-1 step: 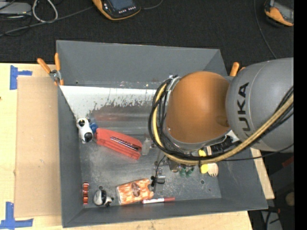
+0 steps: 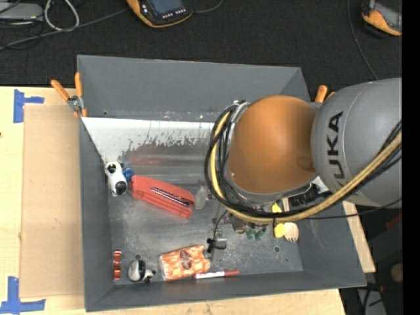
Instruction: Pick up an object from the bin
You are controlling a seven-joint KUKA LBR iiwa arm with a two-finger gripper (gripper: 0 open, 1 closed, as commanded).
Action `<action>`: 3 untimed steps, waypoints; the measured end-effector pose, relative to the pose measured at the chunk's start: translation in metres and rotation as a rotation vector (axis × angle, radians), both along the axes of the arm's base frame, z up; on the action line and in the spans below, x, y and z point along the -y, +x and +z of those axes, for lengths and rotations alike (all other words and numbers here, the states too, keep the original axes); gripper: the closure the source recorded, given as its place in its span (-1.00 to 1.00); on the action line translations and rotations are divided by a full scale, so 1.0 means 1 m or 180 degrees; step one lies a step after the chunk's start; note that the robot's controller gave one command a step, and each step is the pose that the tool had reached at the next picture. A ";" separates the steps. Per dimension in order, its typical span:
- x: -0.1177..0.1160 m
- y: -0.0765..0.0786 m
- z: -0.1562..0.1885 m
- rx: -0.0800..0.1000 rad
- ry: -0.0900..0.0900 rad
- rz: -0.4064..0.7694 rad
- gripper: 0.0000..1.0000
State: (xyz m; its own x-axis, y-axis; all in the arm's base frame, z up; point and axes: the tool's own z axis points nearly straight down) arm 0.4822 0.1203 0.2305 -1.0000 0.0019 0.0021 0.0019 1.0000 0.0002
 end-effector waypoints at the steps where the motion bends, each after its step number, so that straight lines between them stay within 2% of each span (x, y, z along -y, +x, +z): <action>1: 0.002 -0.007 -0.094 0.0003 0.0001 0.0258 -1.00; 2: 0.003 -0.006 -0.144 0.0013 0.0004 0.0325 -1.00; 3: 0.002 -0.008 -0.121 -0.0007 0.0004 0.0256 -1.00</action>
Offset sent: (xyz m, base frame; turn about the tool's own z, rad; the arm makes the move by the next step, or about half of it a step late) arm -0.0096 -0.0047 -0.0705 -0.2690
